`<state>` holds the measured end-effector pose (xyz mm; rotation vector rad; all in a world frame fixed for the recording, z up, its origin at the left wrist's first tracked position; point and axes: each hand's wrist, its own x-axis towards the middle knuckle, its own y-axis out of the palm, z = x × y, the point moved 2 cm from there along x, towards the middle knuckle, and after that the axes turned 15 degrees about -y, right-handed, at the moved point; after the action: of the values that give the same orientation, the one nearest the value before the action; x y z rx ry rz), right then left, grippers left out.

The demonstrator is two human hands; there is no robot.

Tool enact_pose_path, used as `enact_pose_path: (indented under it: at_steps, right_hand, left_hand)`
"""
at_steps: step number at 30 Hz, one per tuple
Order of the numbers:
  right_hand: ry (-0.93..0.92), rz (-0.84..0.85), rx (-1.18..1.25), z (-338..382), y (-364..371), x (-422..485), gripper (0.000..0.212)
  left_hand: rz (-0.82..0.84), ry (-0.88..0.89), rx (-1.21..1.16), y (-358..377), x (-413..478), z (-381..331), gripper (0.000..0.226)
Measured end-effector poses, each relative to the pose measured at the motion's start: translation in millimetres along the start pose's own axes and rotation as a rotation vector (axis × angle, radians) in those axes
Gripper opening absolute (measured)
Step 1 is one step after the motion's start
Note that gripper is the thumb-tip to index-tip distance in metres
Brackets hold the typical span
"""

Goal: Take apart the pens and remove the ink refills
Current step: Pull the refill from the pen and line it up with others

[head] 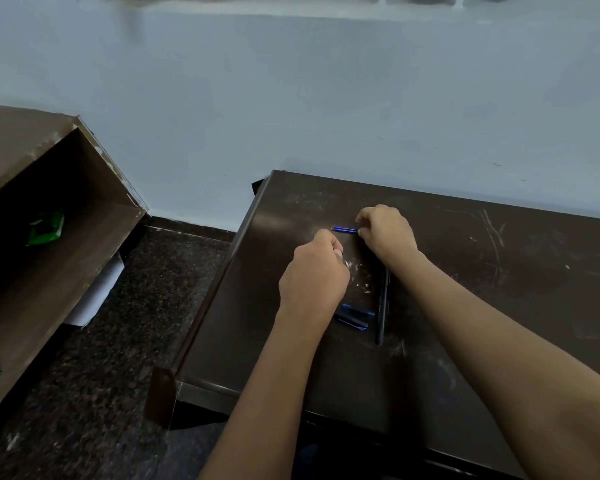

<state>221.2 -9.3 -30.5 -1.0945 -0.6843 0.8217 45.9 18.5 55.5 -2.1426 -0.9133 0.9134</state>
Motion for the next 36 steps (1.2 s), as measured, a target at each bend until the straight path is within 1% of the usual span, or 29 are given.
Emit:
enact_pose_path:
  at_steps: [5, 8, 10, 12, 15, 18, 21, 23, 26, 29, 31, 36]
  right_hand:
    - [0.048, -0.164, 0.108, 5, -8, -29, 0.025]
    - [0.181, -0.249, 0.214, -1, -18, -59, 0.023]
    - [0.286, -0.270, 0.227, -11, -26, -81, 0.022]
    - [0.403, -0.232, 0.217, -25, -36, -103, 0.026]
    - [0.603, -0.111, 0.210, -41, -48, -129, 0.037]
    - [0.701, 0.000, 0.191, -45, -48, -144, 0.044]
    - [0.719, 0.108, 0.181, -41, -39, -152, 0.045]
    - [0.723, 0.145, 0.172, -38, -35, -153, 0.043]
    - [0.738, 0.141, 0.178, -38, -31, -151, 0.043]
    - [0.755, 0.112, 0.211, -43, -30, -152, 0.035]
    - [0.767, 0.099, 0.232, -46, -28, -153, 0.034]
    - [0.767, 0.124, 0.282, -47, -34, -149, 0.030]
  left_hand:
    - [0.027, -0.057, 0.029, -2, 0, -3, 0.024]
    - [0.047, -0.079, 0.053, -3, -2, -6, 0.026]
    - [0.035, -0.074, 0.047, -2, -5, -8, 0.024]
    - [0.028, -0.066, 0.027, 1, -6, -10, 0.023]
    - [0.029, -0.045, 0.003, 5, -8, -13, 0.023]
    - [0.029, -0.051, -0.013, 6, -8, -12, 0.021]
    - [0.046, -0.093, -0.021, 6, -6, -10, 0.021]
    - [0.070, -0.135, -0.043, 5, -6, -8, 0.022]
    - [0.091, -0.179, -0.052, 3, -6, -7, 0.020]
    - [0.100, -0.183, -0.027, 4, -7, -6, 0.017]
    - [0.122, -0.192, -0.007, 5, -6, -5, 0.017]
    - [0.187, -0.243, 0.021, 1, -5, -6, 0.017]
